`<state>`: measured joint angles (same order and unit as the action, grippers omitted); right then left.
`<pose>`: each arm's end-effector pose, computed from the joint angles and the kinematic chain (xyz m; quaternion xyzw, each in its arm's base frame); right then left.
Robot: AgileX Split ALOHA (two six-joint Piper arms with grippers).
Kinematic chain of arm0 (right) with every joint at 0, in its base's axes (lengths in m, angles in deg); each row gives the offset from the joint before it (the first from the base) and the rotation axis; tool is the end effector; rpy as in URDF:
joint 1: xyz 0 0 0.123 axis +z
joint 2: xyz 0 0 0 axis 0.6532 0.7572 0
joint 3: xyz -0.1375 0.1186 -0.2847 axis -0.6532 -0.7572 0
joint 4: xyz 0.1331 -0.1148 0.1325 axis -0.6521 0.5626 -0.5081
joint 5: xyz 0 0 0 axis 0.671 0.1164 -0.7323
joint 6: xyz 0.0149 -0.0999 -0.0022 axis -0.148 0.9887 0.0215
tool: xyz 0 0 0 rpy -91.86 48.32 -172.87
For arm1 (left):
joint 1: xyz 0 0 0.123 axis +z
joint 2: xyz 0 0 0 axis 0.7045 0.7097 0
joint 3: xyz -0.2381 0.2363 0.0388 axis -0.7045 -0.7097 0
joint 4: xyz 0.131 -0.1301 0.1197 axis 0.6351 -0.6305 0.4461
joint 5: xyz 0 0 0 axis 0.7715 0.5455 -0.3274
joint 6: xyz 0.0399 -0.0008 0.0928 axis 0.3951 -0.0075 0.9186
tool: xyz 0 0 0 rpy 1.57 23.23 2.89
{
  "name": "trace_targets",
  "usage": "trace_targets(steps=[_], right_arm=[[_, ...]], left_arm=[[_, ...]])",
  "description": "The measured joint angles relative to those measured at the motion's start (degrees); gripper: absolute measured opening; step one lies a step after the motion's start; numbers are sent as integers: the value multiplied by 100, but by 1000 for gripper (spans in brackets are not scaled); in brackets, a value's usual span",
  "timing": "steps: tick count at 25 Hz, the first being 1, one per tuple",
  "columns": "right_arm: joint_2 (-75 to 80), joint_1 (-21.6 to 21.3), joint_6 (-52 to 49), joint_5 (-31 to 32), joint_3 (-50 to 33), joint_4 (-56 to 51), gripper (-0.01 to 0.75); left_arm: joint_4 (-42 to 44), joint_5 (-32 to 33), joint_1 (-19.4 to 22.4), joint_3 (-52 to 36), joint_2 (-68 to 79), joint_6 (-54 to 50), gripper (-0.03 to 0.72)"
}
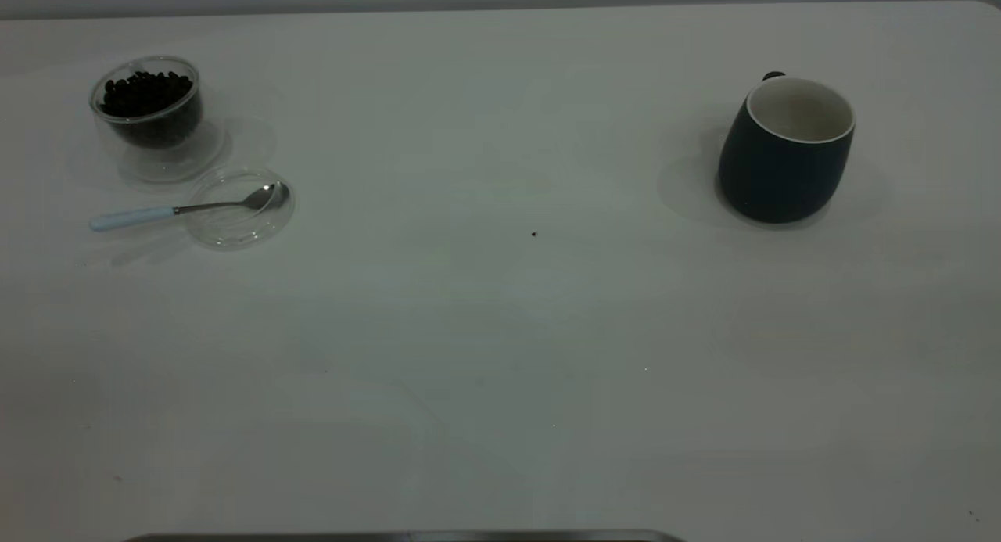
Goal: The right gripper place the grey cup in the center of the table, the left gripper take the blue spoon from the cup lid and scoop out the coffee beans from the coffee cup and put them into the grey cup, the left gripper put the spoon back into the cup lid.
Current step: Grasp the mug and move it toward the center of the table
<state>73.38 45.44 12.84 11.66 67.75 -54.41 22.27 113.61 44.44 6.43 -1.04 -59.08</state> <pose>-0.0554 -0.0105 0.2698 -0.0949 0.8887 -0.0441 0.4464 -0.0824 0.0017 0.2458 0.0060 0.8719 0.0078 0.4896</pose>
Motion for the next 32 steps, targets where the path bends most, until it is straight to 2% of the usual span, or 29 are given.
trace_targets(steps=[7,14,23,29,32], right_arm=[[3110,0,785,-1443,451,665,462],[6357,0,1793,-2856,1364,1612,462],[9783,46,3033,-3181,3218,1709,462],[10881,46,3826,-3485,3850,1720,462],[11196,46,4129,-3843,3970,1857,462]], left_arm=[[0,0,0,0,0,0,592],[0,0,0,0,0,0,592],[0,0,0,0,0,0,592],[0,0,0,0,0,0,592],[0,0,0,0,0,0,592]])
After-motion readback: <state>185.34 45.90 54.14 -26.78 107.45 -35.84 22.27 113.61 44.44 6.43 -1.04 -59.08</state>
